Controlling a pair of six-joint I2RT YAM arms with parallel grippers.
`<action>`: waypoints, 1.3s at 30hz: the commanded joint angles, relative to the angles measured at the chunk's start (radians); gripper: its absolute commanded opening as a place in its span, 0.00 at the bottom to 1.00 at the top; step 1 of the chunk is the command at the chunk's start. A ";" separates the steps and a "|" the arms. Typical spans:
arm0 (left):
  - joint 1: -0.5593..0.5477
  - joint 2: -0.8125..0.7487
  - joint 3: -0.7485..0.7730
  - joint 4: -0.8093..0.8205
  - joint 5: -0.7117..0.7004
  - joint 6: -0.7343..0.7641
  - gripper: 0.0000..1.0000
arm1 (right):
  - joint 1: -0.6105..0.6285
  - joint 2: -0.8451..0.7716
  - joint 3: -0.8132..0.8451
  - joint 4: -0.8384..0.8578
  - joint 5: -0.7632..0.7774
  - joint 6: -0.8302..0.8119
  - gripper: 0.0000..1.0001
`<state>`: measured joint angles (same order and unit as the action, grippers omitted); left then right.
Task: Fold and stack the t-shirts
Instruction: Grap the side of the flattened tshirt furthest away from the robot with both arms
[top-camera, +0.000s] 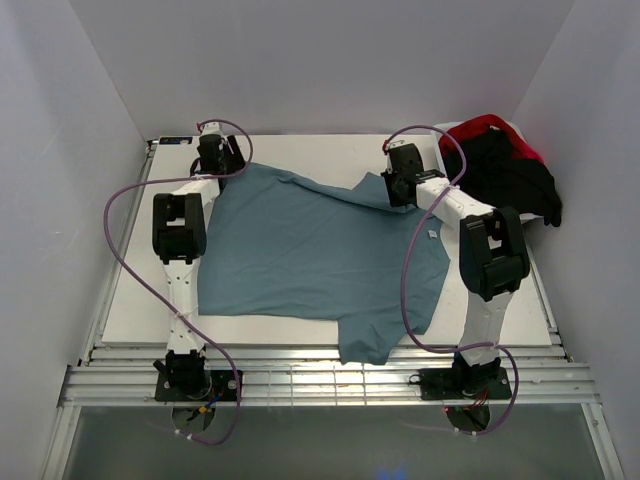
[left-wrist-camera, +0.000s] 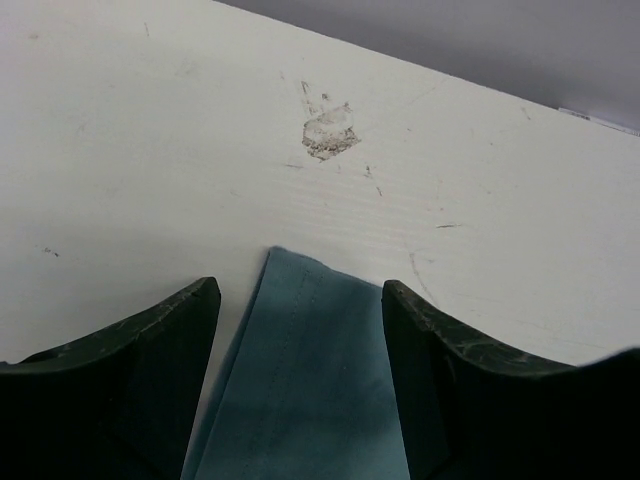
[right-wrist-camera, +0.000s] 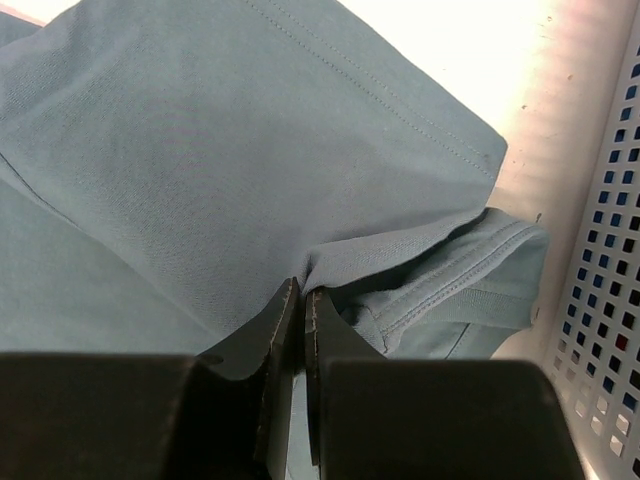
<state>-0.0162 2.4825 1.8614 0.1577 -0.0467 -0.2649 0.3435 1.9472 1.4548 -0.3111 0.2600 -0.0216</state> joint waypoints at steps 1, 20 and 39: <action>-0.004 -0.008 0.028 -0.006 0.005 0.015 0.76 | 0.006 0.016 0.021 0.038 0.001 0.009 0.08; -0.004 0.052 0.108 -0.152 -0.053 0.032 0.36 | 0.012 0.016 0.013 0.050 0.007 0.014 0.08; -0.005 -0.256 -0.159 0.006 -0.078 -0.002 0.11 | 0.014 -0.039 -0.023 0.066 0.042 0.048 0.08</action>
<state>-0.0170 2.3741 1.7229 0.1276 -0.1135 -0.2485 0.3534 1.9682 1.4471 -0.2657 0.2775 0.0193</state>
